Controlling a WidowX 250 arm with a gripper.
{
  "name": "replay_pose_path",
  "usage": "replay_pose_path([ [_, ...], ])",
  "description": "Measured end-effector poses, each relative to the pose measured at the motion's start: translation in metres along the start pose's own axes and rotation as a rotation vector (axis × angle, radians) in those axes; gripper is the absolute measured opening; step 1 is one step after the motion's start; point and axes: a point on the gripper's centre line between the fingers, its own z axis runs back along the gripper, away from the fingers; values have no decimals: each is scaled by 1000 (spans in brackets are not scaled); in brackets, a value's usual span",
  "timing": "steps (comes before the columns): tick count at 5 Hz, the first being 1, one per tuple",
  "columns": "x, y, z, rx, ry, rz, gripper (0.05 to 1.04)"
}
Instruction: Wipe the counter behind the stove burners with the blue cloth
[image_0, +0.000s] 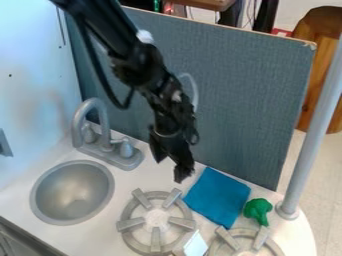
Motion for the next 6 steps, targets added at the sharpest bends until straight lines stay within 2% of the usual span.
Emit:
replay_pose_path([
  [1,10,-9,-42,-15,77,8,1004],
  [2,24,-18,-56,-4,86,5,1003],
  [3,35,-33,-65,-26,93,-13,1004],
  [4,42,-39,-78,-23,99,-15,1004],
  [6,59,-51,-97,-4,117,-17,1003],
])
